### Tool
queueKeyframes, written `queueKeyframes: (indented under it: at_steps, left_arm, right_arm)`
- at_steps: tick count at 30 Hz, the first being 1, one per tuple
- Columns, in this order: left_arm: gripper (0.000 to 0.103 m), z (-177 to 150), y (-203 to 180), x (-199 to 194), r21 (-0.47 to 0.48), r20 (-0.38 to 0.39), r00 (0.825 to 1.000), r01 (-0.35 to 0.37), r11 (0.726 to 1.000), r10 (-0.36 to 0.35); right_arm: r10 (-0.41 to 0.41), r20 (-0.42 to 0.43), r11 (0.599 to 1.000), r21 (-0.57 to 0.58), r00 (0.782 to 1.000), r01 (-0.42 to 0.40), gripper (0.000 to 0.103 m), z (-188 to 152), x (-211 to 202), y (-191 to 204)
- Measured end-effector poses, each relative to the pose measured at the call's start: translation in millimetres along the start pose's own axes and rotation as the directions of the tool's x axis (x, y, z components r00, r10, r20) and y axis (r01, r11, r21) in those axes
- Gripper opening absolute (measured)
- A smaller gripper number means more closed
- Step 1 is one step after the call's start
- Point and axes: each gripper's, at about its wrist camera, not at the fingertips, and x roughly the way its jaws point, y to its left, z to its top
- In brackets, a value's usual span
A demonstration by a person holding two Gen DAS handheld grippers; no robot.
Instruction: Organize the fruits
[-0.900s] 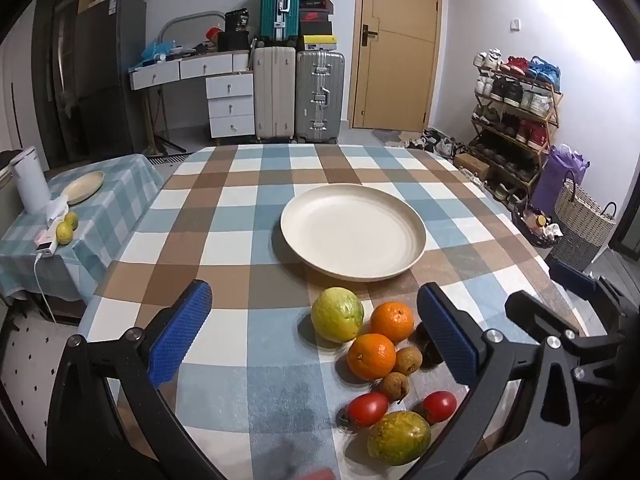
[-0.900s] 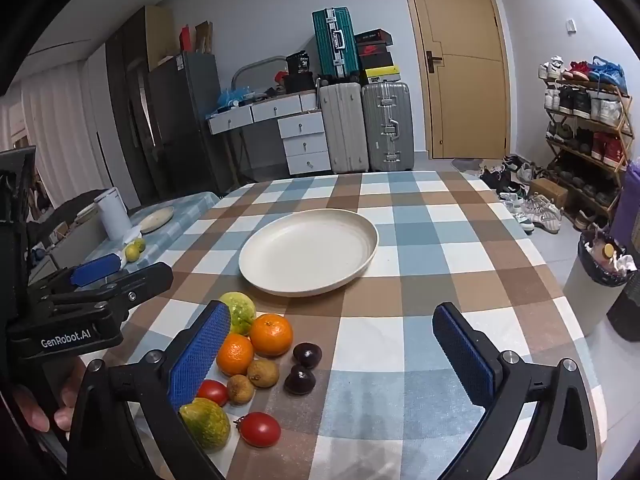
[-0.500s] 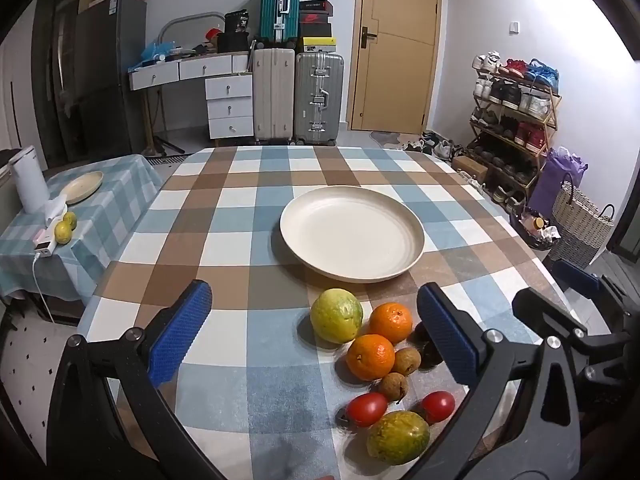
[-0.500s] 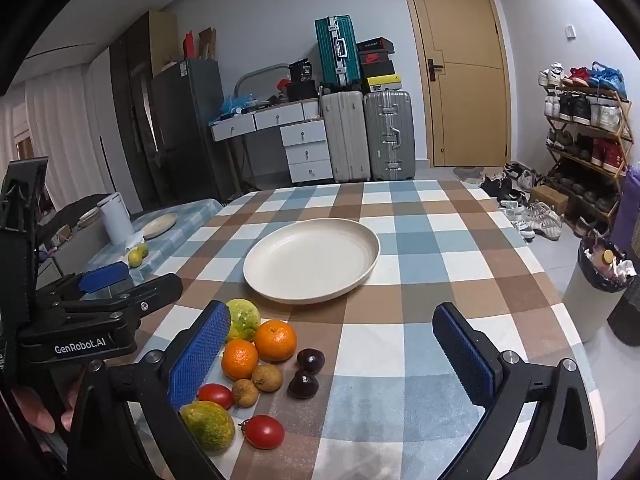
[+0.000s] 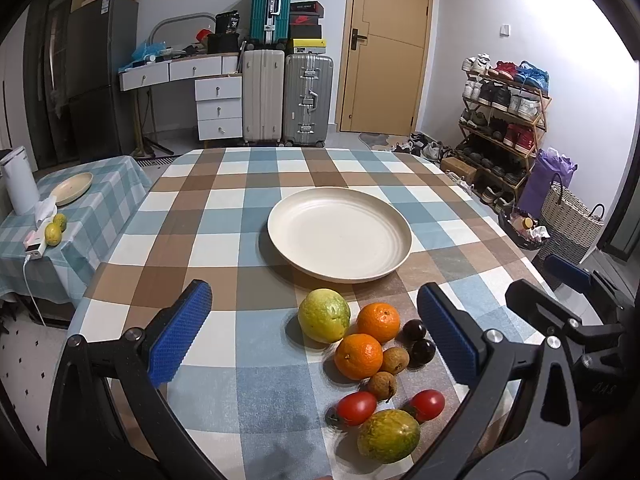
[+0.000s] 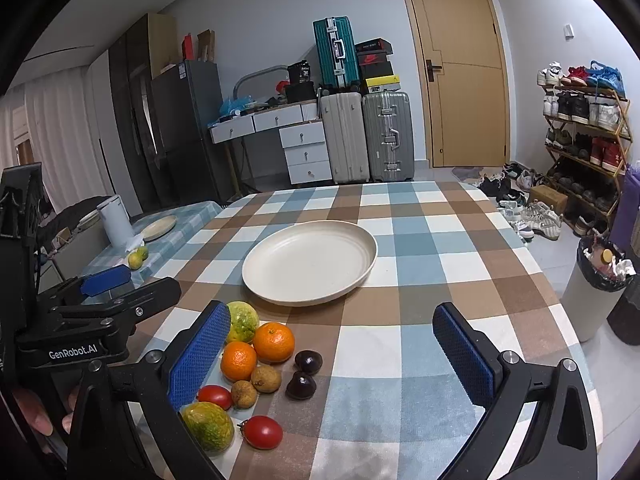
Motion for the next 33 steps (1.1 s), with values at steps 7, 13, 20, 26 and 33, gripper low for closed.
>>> queueKeyframes:
  at_steps: [7, 13, 20, 26, 33]
  left_arm:
    - [0.103, -6.3, 0.3, -3.3, -0.001, 0.005, 1.000, 0.001, 1.000, -0.001]
    - [0.103, -7.8, 0.8, -3.2, -0.008, 0.004, 1.000, 0.006, 1.000, -0.006]
    - [0.103, -7.8, 1.3, -3.8, -0.005, 0.004, 1.000, 0.005, 1.000, -0.005]
    - [0.103, -9.3, 1.1, -2.0, -0.007, 0.011, 1.000, 0.003, 1.000, -0.003]
    - [0.103, -9.6, 1.6, -3.4, -0.010, 0.011, 1.000, 0.007, 1.000, -0.007]
  right_arm:
    - [0.003, 0.001, 1.000, 0.001, 1.000, -0.003, 0.103, -0.1, -1.3, 0.4]
    - [0.004, -0.001, 1.000, 0.000, 1.000, -0.004, 0.103, -0.2, -1.3, 0.7]
    - [0.003, 0.001, 1.000, 0.003, 1.000, -0.003, 0.103, -0.6, -0.9, 0.9]
    - [0.002, 0.002, 1.000, 0.003, 1.000, -0.002, 0.103, -0.6, -0.4, 0.5]
    - [0.006, 0.006, 1.000, 0.006, 1.000, -0.006, 0.103, -1.3, -0.4, 0.5]
